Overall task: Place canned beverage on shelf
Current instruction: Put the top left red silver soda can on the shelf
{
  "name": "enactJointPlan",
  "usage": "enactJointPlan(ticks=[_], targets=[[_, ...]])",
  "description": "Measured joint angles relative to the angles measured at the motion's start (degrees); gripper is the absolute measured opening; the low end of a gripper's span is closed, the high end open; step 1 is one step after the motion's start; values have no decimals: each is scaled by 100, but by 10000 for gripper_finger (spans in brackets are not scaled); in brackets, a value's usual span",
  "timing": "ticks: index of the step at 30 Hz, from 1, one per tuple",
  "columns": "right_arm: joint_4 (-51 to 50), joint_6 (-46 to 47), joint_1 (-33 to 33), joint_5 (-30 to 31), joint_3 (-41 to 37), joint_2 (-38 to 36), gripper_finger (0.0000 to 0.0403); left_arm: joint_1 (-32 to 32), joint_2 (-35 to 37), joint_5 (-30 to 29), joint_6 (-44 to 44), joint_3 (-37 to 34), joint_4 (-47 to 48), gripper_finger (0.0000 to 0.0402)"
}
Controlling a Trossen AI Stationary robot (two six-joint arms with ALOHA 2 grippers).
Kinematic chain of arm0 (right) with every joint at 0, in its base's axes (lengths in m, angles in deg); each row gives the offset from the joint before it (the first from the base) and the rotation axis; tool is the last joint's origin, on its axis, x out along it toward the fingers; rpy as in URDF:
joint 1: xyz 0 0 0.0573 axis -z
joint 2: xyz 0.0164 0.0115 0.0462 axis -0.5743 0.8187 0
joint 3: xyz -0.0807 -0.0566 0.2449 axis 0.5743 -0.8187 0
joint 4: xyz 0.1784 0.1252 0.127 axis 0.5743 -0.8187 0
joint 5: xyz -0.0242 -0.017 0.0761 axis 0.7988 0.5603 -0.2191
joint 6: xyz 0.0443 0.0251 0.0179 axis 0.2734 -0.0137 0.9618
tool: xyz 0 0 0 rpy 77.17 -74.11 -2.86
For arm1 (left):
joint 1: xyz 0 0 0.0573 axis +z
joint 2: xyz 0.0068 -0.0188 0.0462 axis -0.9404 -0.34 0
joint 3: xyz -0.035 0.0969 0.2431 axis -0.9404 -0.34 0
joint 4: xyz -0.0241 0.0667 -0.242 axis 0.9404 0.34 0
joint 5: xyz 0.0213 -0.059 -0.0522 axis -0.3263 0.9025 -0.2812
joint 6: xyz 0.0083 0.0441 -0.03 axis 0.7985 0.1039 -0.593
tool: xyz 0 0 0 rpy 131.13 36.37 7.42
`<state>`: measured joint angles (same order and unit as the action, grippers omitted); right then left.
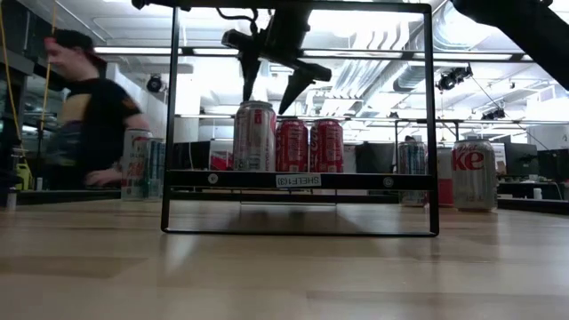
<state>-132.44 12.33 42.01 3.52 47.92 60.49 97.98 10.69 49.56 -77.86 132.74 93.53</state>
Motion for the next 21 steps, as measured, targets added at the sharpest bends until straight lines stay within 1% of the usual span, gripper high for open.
enactJointPlan(ticks=[12, 21], targets=[[525, -7, 4, -83, -13, 4, 291, 0, 4, -13, -151, 0, -77, 298], [568, -27, 11, -109, -14, 4, 291, -2, 2, -12, -160, 0, -73, 298]])
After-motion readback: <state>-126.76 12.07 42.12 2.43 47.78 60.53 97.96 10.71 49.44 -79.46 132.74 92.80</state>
